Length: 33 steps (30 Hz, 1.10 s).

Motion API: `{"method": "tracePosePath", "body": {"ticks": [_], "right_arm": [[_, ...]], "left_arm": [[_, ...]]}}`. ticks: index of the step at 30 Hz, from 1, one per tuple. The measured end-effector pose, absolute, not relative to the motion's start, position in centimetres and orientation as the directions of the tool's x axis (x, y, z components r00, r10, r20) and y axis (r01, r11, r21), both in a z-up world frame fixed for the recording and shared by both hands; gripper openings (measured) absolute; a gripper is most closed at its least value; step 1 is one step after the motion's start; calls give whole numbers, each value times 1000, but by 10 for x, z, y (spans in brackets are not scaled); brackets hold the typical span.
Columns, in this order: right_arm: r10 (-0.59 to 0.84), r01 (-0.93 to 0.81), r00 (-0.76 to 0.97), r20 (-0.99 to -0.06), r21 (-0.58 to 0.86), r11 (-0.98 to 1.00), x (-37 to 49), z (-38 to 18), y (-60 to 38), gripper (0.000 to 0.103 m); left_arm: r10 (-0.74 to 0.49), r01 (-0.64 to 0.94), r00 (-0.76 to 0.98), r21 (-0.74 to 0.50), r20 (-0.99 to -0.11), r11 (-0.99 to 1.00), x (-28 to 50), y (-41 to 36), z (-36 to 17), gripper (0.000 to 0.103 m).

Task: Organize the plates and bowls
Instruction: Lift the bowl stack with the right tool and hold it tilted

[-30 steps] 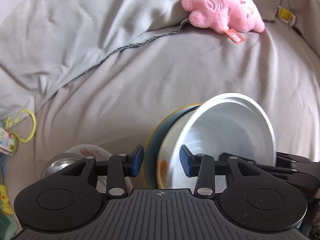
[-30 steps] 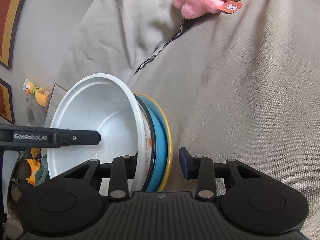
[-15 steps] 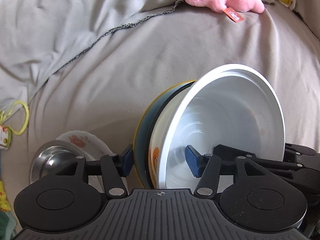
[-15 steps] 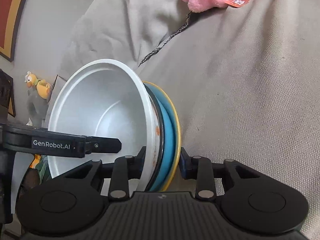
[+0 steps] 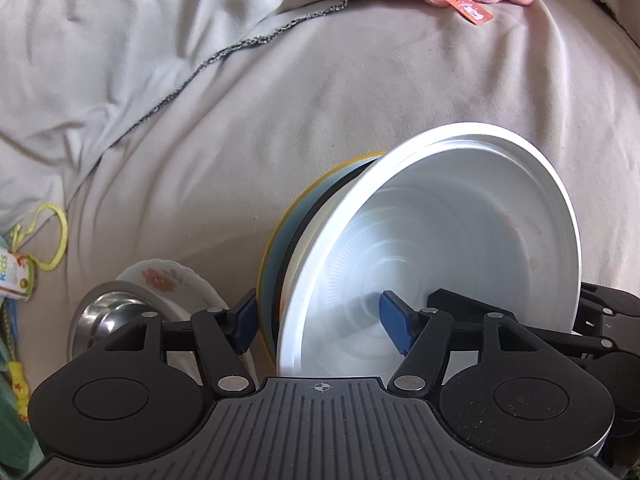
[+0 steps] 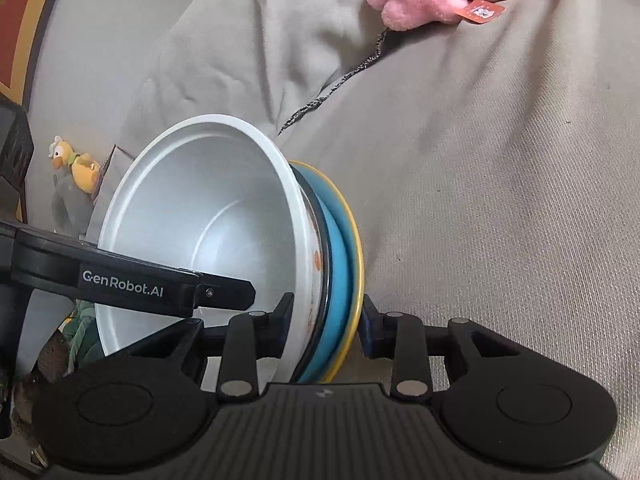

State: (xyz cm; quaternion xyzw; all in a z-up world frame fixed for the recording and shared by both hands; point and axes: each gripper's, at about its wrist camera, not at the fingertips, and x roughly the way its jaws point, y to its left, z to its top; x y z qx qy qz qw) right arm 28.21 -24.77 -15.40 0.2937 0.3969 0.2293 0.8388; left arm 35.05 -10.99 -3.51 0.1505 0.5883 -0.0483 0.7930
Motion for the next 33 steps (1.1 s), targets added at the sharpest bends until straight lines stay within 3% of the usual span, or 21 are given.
{"method": "tracePosePath", "body": {"ticks": [10,17,33], "right_arm": [[620,-146,576,-533,679,719,278,-151,-247,33],[601,-136,592,-538,668,732,277,-146,-252,33],[557,-99,626,-545,654,750,280,-144,-272,36]], "left_arm": [[104,283,305,194,-947,939,345,-112,-34,66],[40,261,287,118,-957,958,348,-105,-37,65],[-13,298,331,91,-943,950,343,-121,-37,58]]}}
